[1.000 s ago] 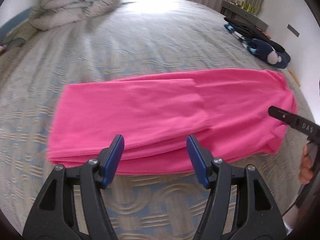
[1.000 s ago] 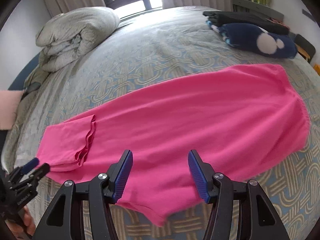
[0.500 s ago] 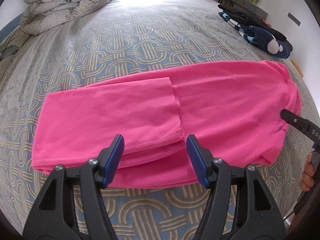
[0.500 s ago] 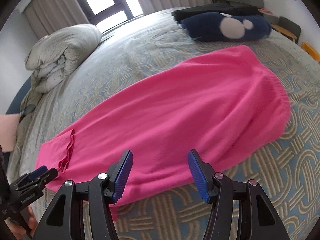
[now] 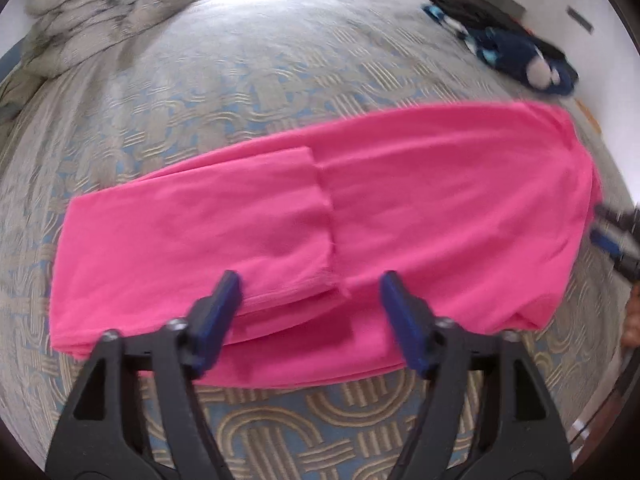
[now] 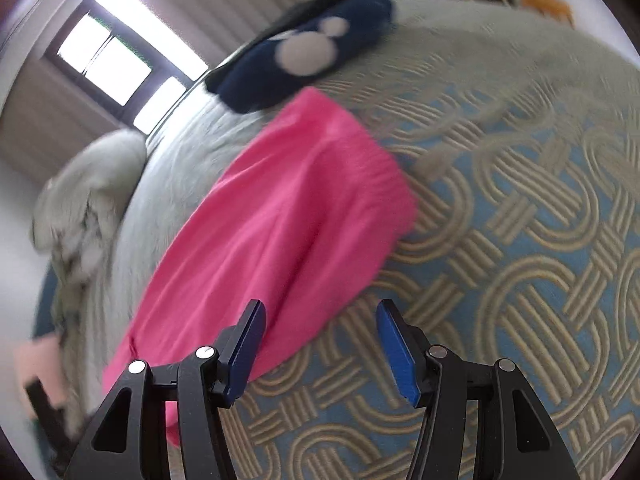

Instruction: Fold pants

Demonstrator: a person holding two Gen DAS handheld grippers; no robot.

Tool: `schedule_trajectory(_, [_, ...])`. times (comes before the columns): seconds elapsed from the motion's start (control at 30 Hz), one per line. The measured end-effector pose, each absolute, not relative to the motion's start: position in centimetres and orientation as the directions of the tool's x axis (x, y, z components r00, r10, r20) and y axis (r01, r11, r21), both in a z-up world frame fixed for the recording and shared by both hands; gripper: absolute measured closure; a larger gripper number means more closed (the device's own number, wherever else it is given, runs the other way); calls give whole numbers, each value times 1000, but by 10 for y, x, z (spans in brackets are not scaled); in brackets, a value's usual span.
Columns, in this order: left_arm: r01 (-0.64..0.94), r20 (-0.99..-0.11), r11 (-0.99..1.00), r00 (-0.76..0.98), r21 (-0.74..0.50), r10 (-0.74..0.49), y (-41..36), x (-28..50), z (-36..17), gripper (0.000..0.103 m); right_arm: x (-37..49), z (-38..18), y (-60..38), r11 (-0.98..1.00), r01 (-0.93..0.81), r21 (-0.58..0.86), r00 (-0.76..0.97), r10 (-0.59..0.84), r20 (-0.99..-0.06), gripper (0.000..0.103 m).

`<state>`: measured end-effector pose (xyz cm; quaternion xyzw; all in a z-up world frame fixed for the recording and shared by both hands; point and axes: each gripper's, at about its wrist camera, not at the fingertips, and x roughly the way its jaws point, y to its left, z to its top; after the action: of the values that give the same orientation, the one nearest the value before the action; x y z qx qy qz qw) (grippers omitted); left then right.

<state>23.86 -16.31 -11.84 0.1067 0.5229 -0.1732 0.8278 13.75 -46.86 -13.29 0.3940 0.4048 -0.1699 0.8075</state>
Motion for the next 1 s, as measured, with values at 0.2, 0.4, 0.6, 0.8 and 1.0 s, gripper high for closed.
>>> schedule_trajectory(0.2, [392,-900,920,402,1,-170,-166,244,-122,97,138,-140,-494,528,591,610,674,92,-733,44])
schedule_trajectory(0.4, [409,-865,905,407,-115,-294,-155,242,-90,97,151,-139,-500,520,590,618,679,94,-728,41])
schedule_trajectory(0.6, [435,-899,899,370,-54,-233,-169,239,-109,65,154,-138,-498,529,595,605,678,75,-732,39])
schedule_trajectory(0.8, [468,-895,882,374,-46,-245,-176,227,-111,47,158,-138,-500,524,603,602,673,72,-736,39])
schedule_trajectory(1.0, [479,-884,877,388,-48,-261,-171,223,-103,39,171,-137,-500,554,603,574,654,68,-753,83])
